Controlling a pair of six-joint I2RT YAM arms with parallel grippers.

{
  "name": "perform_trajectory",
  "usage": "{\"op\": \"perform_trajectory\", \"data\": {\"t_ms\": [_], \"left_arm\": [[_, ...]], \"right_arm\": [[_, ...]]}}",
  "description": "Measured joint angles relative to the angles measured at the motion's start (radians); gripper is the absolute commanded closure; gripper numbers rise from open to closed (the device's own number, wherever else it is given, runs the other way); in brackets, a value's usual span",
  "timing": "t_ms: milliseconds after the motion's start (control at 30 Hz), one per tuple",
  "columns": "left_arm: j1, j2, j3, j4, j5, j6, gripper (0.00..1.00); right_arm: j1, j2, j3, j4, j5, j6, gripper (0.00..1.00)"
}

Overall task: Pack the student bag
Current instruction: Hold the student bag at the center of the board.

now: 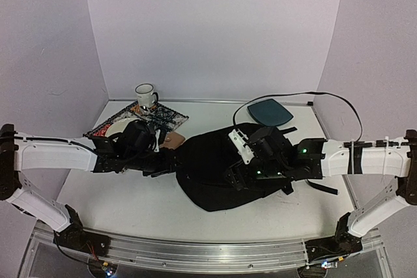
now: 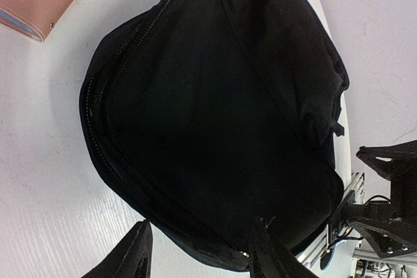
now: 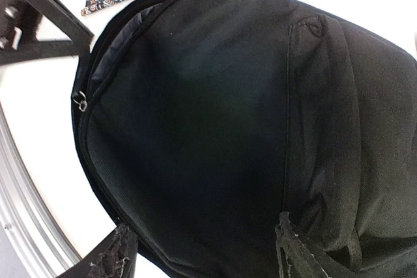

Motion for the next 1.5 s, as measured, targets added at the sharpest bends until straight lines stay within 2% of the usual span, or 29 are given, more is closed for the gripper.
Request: {"op": "perform_trajectory", "data": {"t_ms": [500,767,967,1100,1167,1200,1367,1433,1500], "left_arm": [[0.000,0.047,0.000,0.072,0.098,-0.029,0.74],[0.000,0.052,0.000,0.109,0.127,-0.039,0.99],[0.000,0.052,0.000,0.110,0.126,-0.036,1.00],[0.000,0.050,0.000,0.110,0.121,-0.034,1.00],[0.000,0.049,0.000,0.110,0.113,-0.032,1.00],[0.000,0.048,0.000,0.110,0.109,-0.029,1.00],[0.003,0.039,0.000,0.109,0.095,-0.008,1.00],[0.006,0.036,0.001,0.107,0.089,0.002,1.00],[0.012,0.035,0.010,0.086,0.078,0.018,1.00]], "right_arm": [[0.007,0.056,0.025,0.024,-0.029,-0.015,0.27],[0.025,0.113,0.063,0.054,-0.081,-0.033,0.25],[0.055,0.199,0.119,0.085,-0.142,-0.061,0.23],[0.068,0.272,0.174,0.102,-0.167,-0.082,0.26],[0.072,0.307,0.202,0.109,-0.179,-0.092,0.33],[0.073,0.321,0.213,0.113,-0.183,-0.098,0.40],[0.074,0.373,0.242,0.126,-0.189,-0.119,0.90],[0.074,0.378,0.242,0.123,-0.188,-0.124,0.99],[0.073,0.375,0.235,0.130,-0.185,-0.125,1.00]]}}
